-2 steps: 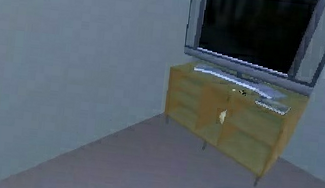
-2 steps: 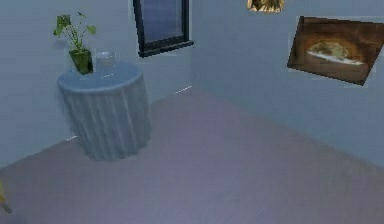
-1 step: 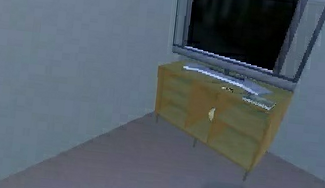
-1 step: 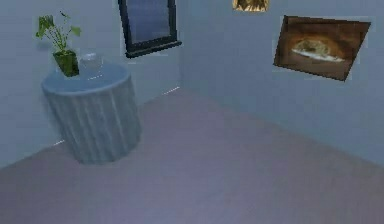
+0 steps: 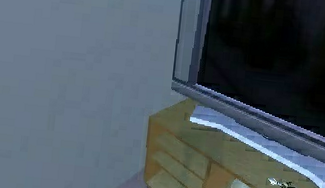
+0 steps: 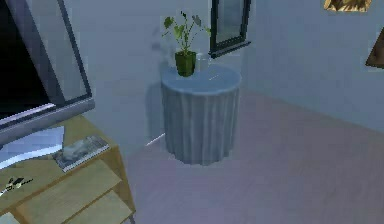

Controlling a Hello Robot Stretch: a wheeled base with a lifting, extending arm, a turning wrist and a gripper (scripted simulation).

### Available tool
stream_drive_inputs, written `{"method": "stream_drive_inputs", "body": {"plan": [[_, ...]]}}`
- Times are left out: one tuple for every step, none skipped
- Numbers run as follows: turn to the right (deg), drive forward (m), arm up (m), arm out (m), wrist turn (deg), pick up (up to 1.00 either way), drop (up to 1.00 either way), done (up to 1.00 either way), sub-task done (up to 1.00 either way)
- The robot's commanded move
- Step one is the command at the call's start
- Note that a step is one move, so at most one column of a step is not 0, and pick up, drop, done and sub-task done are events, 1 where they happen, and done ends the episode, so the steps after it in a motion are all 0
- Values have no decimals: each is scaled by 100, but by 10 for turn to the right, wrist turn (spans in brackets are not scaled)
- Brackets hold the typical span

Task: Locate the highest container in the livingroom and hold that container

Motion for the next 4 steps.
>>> {"method": "stream_drive_inputs", "body": {"plan": [[0, 15, 0, 0, 0, 0, 0, 0, 0], [450, 0, 0, 0, 0, 0, 0, 0, 0], [450, 0, 0, 0, 0, 0, 0, 0, 0], [240, 0, 0, 0, 0, 0, 0, 0, 0]]}}
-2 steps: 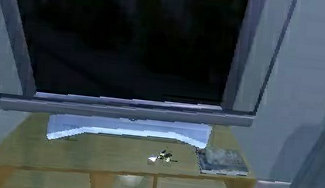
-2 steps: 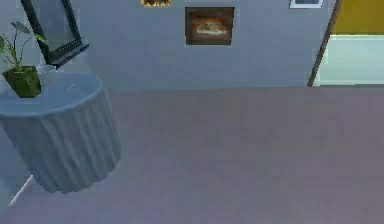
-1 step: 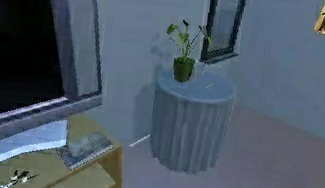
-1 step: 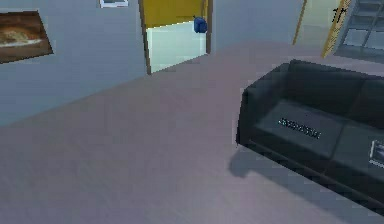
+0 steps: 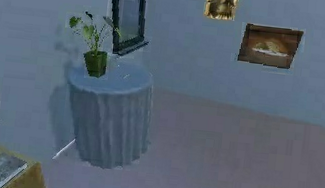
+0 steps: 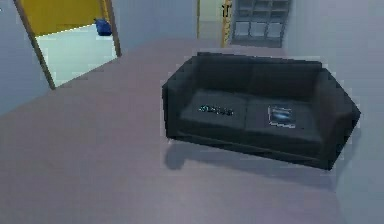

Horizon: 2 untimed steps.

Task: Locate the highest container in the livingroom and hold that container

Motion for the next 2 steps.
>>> {"method": "stream_drive_inputs", "body": {"plan": [[0, 95, 0, 0, 0, 0, 0, 0, 0], [-450, 0, 0, 0, 0, 0, 0, 0, 0]]}}
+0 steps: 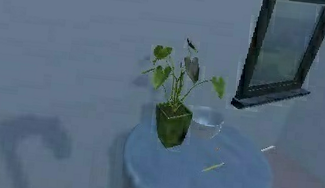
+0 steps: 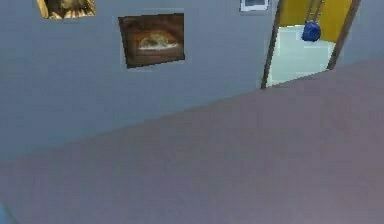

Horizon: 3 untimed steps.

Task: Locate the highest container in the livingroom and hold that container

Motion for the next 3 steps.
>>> {"method": "stream_drive_inputs", "body": {"plan": [[-450, 0, 0, 0, 0, 0, 0, 0, 0], [-270, 0, 0, 0, 0, 0, 0, 0, 0], [450, 0, 0, 0, 0, 0, 0, 0, 0]]}}
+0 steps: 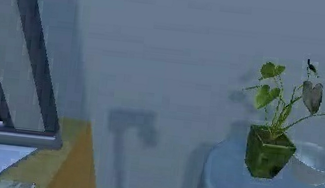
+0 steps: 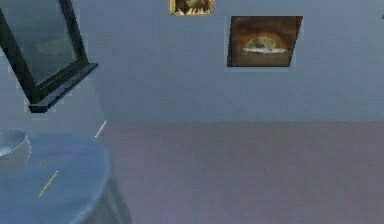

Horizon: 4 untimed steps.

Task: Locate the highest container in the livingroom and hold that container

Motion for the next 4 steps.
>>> {"method": "stream_drive_inputs", "body": {"plan": [[450, 0, 0, 0, 0, 0, 0, 0, 0], [390, 0, 0, 0, 0, 0, 0, 0, 0], [0, 85, 0, 0, 0, 0, 0, 0, 0], [-330, 0, 0, 0, 0, 0, 0, 0, 0]]}}
